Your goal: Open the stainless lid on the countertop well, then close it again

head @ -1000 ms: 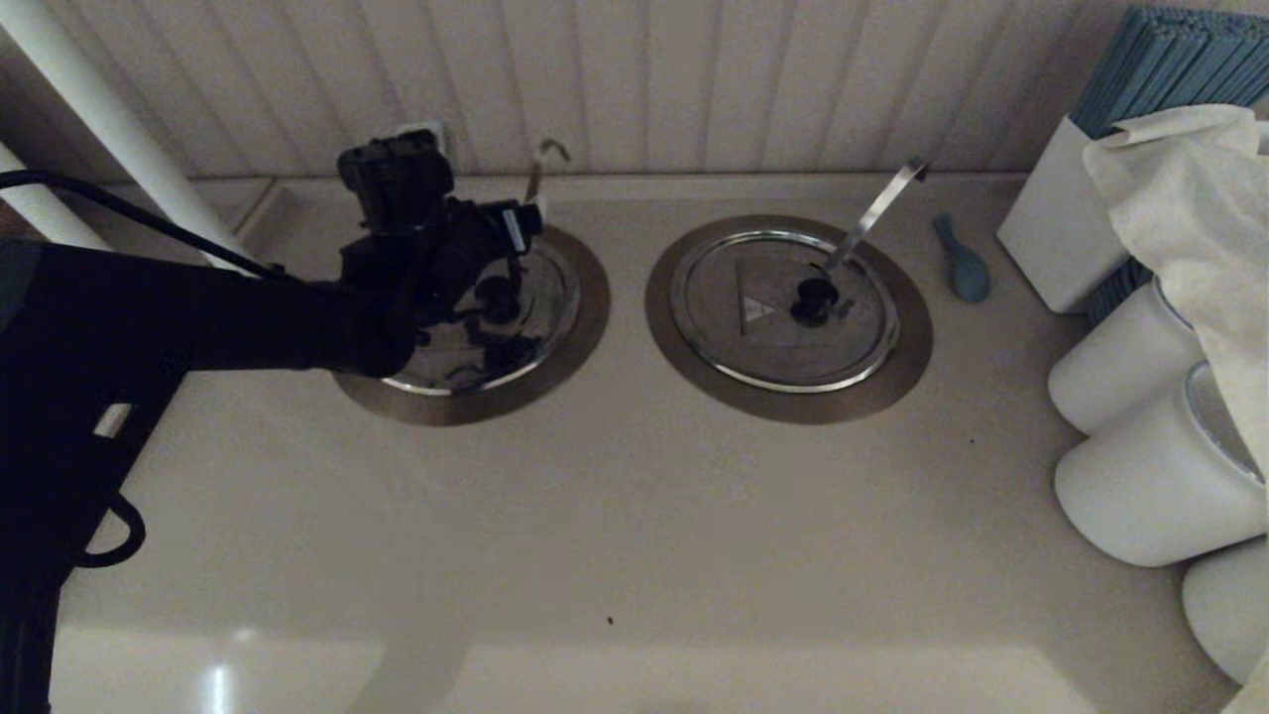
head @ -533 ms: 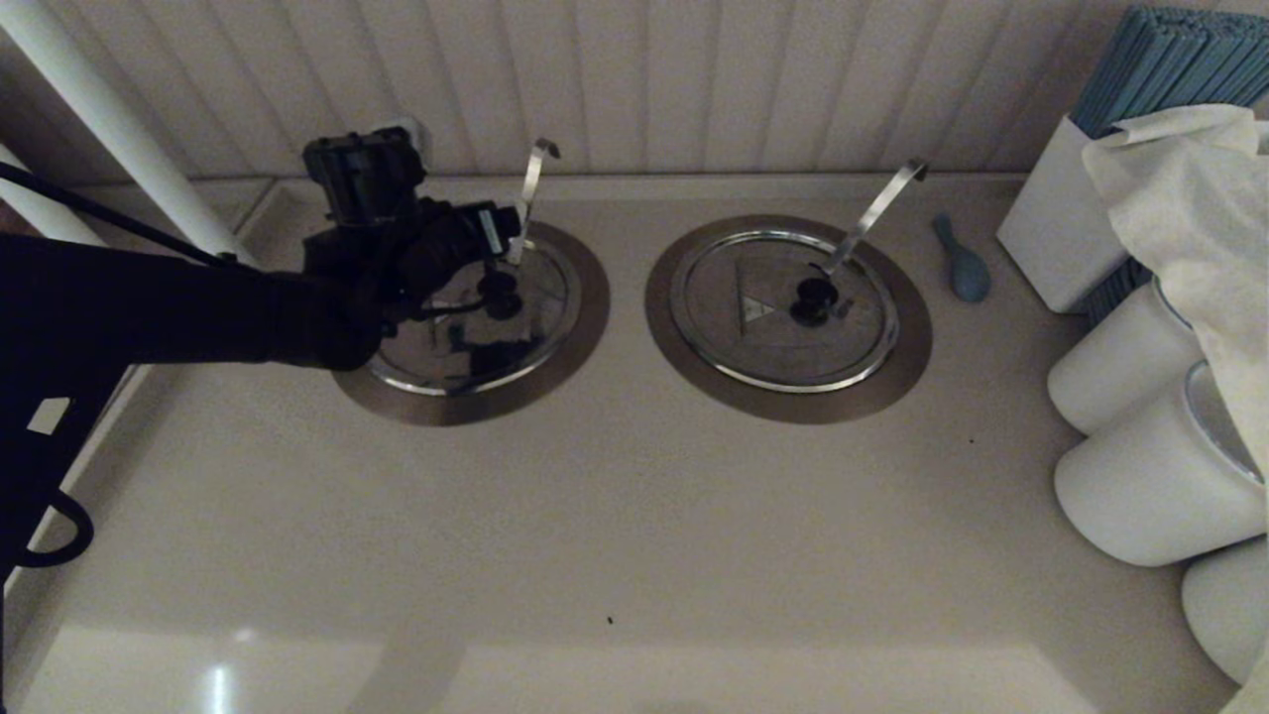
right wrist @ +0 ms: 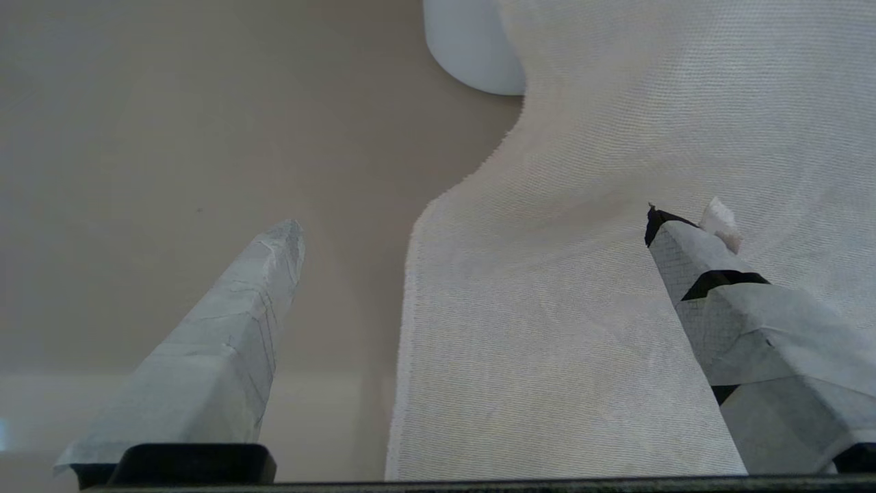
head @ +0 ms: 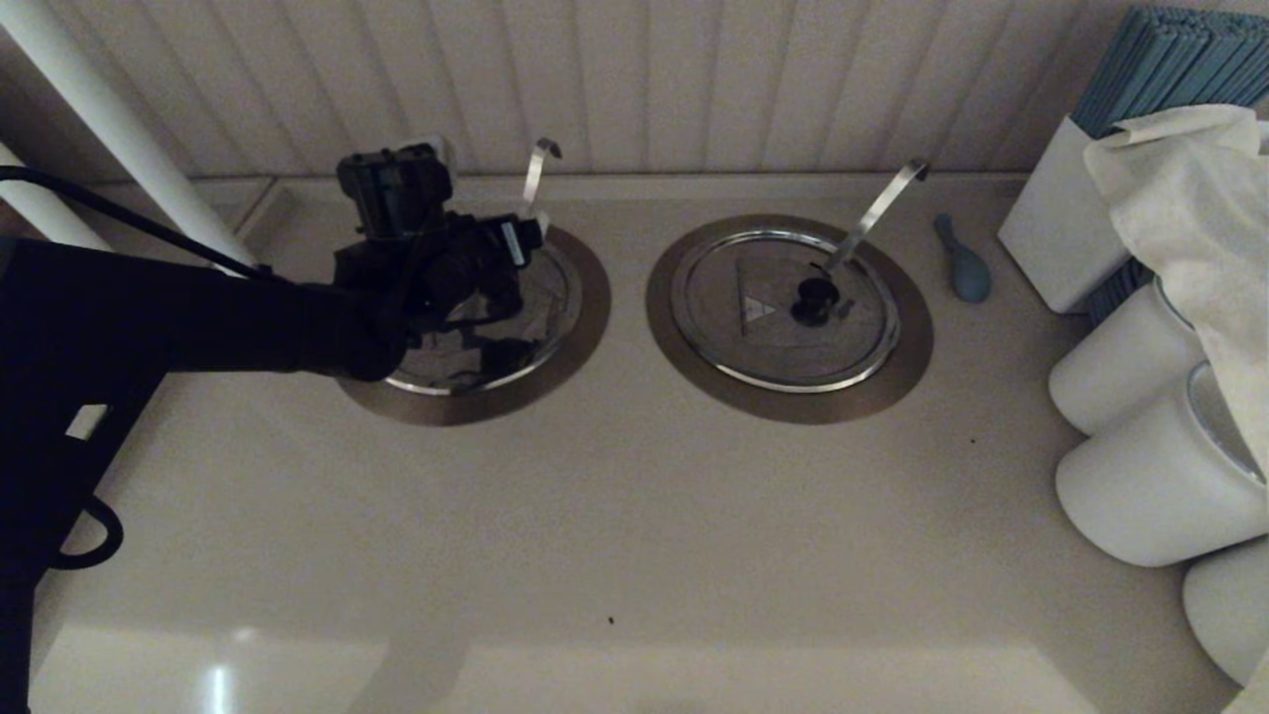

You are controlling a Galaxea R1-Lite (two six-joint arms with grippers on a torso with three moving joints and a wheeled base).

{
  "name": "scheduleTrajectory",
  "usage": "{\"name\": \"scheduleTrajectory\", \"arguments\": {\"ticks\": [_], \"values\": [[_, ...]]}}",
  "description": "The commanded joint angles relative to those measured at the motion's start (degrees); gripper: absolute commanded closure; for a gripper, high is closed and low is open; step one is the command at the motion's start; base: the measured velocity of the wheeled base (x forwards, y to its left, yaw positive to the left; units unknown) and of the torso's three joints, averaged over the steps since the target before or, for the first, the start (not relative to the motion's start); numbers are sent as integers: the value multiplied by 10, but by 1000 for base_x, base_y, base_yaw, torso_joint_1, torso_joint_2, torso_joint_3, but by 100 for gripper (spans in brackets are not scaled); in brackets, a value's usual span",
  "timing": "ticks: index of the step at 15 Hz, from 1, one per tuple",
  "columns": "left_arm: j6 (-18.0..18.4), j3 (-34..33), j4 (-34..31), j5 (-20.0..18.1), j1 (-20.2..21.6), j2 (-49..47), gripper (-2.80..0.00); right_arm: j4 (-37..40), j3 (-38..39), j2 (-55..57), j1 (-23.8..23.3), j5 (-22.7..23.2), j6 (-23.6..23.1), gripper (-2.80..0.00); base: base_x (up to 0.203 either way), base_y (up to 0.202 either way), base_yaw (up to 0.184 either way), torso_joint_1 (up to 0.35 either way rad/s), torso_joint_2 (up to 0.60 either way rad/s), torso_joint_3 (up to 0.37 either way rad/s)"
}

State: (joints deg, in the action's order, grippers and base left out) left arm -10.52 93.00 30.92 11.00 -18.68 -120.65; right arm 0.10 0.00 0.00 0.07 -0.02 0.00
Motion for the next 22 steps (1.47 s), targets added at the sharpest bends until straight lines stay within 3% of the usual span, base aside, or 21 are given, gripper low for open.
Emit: {"name": "scheduleTrajectory", "arguments": {"ticks": [1,3,6,7,12,15,18,21,22], "values": [[-1,-4,2,1,0,14,-280,0,0,0,0,0,0,-280,0,0,0,0,0,0],[-5,-28,-9,-5,0,73,-280,0,0,0,0,0,0,-280,0,0,0,0,0,0],[-7,-87,-79,-28,0,201,-280,0,0,0,0,-1,0,-280,0,0,0,0,0,0],[-5,-115,-108,-32,0,248,0,0,0,0,0,-1,0,-280,0,0,0,0,0,0],[23,-244,-287,-42,42,519,0,0,0,0,0,-1,0,-280,0,0,0,0,0,0],[31,-381,-388,-39,75,705,0,0,0,0,0,-1,0,-280,0,0,0,0,0,0],[38,-503,-463,10,89,872,0,0,0,0,0,-1,1,-280,0,0,0,0,0,0],[52,-544,-533,57,101,988,0,0,0,0,0,-1,1,-280,0,0,0,0,0,0],[62,-555,-550,68,127,1011,0,0,0,0,0,-1,1,-280,0,0,0,0,0,0]]}}
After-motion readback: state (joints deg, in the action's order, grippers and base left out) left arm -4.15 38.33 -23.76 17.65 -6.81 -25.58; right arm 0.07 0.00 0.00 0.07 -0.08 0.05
